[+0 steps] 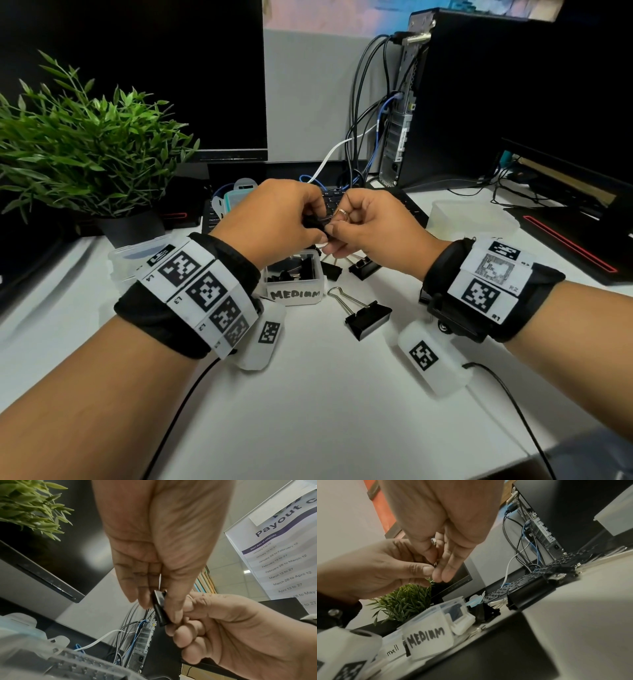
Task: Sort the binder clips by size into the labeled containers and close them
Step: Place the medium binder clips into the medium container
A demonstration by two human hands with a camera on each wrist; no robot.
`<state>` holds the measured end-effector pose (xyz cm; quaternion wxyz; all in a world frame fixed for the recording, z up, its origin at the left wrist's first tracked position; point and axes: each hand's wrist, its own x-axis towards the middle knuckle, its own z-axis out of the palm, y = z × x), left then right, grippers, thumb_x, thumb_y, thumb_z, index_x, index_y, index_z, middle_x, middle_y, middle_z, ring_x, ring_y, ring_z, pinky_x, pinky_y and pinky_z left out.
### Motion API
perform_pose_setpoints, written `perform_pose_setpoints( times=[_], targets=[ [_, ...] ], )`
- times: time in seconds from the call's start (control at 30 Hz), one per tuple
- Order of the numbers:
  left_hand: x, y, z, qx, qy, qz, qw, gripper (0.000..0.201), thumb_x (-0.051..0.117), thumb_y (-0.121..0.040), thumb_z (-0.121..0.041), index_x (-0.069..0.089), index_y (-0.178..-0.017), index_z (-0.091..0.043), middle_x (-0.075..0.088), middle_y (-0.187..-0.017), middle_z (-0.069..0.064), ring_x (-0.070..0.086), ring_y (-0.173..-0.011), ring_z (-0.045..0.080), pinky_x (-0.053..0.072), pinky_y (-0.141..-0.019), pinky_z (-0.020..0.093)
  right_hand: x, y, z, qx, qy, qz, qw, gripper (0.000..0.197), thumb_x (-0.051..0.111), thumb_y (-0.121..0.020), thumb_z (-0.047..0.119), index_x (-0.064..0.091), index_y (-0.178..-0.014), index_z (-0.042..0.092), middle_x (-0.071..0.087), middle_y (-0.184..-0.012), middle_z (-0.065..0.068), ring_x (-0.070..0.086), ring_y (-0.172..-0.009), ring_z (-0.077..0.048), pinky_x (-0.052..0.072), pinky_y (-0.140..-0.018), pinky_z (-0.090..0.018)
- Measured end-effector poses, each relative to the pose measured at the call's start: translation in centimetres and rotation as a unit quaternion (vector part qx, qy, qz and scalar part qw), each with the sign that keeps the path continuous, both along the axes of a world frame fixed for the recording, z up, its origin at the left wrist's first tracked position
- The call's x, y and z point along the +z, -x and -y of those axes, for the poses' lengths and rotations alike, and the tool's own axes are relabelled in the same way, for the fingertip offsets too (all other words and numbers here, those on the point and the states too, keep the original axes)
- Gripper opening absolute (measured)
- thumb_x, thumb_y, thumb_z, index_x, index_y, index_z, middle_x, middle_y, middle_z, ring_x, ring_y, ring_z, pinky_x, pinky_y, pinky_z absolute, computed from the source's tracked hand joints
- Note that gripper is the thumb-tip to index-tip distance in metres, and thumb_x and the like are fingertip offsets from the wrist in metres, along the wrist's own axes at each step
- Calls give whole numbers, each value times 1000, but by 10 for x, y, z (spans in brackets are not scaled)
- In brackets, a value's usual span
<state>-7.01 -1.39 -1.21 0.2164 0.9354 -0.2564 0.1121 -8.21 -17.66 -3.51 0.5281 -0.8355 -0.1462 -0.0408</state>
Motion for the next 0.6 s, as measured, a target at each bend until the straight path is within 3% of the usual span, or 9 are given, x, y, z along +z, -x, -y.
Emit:
perform_pose_setpoints(
  times=[0.1,0.2,0.27,0.3,0.37,0.47,0.6],
  targets=[
    [1,-1,0,5,-10,-22,1000,8,65,-86,-22,68,-94,-24,58,-74,-13,56,-73,5,43,-64,17,1,-1,1,2,27,-19,999,17,61,-89,3,52,-78,11,66,-78,-21,69,-66,-20,59,-66,-37],
    [2,-5,-5,2,-86,-70,994,21,50,-96,-18,68,-106,-24,63,-88,-8,55,-80,8,38,-60,14,0,-4,8,13,126,-40,991,10,66,-87,9,57,-82,12,67,-80,-11,68,-67,-16,58,-63,-31],
    [3,-6,-10,3,-147,-103,984,29,45,-98,-14,65,-115,-25,64,-108,-7,56,-95,9,43,-73,17,-1,-4,16,8,204,-31,979,7,68,-85,13,61,-87,12,68,-81,-4,67,-68,-11,58,-64,-27],
    [3,-6,-12,5,-176,-119,977,33,44,-98,-10,64,-118,-27,63,-115,-8,56,-103,11,43,-83,19,-1,-5,21,5,244,-18,970,8,69,-85,15,63,-88,12,67,-81,2,64,-67,-4,54,-65,-20],
    [2,-6,-13,13,-220,-146,964,41,43,-95,-2,63,-120,-28,60,-123,-7,55,-110,15,42,-90,22,0,-4,30,-4,338,14,941,7,68,-85,20,62,-88,16,61,-78,13,54,-63,8,39,-59,-4],
    [2,-4,-11,28,-246,-162,955,41,45,-94,0,64,-121,-25,60,-123,-5,55,-110,17,41,-87,20,-1,-7,46,-23,428,22,903,7,64,-87,24,62,-91,19,62,-88,8,51,-71,2,32,-56,-6],
    [5,-4,-7,36,-265,-159,950,33,51,-94,-6,67,-116,-23,62,-121,-5,58,-111,16,45,-92,24,-2,-13,69,-54,487,0,872,9,59,-87,23,62,-92,16,65,-92,-1,59,-87,-19,47,-71,-26]
  ],
)
